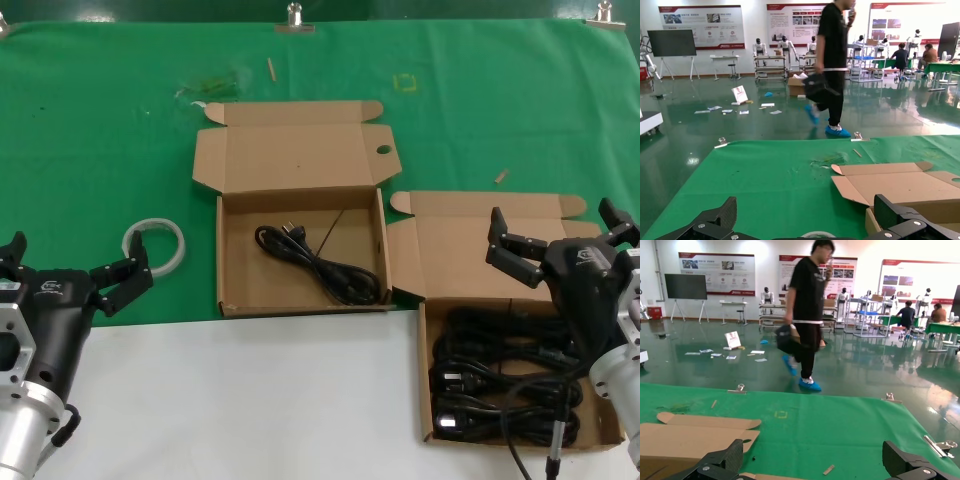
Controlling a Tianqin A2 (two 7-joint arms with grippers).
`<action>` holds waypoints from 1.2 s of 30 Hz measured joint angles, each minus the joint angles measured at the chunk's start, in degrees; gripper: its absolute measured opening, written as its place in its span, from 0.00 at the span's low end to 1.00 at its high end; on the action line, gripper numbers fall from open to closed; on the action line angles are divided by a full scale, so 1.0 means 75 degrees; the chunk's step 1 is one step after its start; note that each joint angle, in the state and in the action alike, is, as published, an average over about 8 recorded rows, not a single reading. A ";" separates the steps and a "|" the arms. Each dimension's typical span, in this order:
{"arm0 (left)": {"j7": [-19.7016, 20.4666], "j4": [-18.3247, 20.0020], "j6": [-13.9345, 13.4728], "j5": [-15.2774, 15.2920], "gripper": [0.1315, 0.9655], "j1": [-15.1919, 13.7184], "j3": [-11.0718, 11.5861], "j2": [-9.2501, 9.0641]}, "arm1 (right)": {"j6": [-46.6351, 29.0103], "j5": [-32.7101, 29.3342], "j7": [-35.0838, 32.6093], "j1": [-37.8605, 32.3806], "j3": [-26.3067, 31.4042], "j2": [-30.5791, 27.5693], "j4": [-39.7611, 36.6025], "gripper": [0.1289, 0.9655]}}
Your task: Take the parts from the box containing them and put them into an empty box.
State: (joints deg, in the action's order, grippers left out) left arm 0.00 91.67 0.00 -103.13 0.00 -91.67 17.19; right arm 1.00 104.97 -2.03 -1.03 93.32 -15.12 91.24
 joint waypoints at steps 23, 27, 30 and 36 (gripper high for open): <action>0.0000 0.0000 0.0000 0.0000 1.00 0.0000 0.0000 0.0000 | 0.0000 0.0000 0.0000 0.0000 0.0000 0.0000 0.0000 1.00; 0.0000 0.0000 0.0000 0.0000 1.00 0.0000 0.0000 0.0000 | 0.0000 0.0000 0.0000 0.0000 0.0000 0.0000 0.0000 1.00; 0.0000 0.0000 0.0000 0.0000 1.00 0.0000 0.0000 0.0000 | 0.0000 0.0000 0.0000 0.0000 0.0000 0.0000 0.0000 1.00; 0.0000 0.0000 0.0000 0.0000 1.00 0.0000 0.0000 0.0000 | 0.0000 0.0000 0.0000 0.0000 0.0000 0.0000 0.0000 1.00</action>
State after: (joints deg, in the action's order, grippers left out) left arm 0.00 91.67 0.00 -103.13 0.00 -91.67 17.19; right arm 1.00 104.97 -2.03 -1.03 93.32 -15.11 91.24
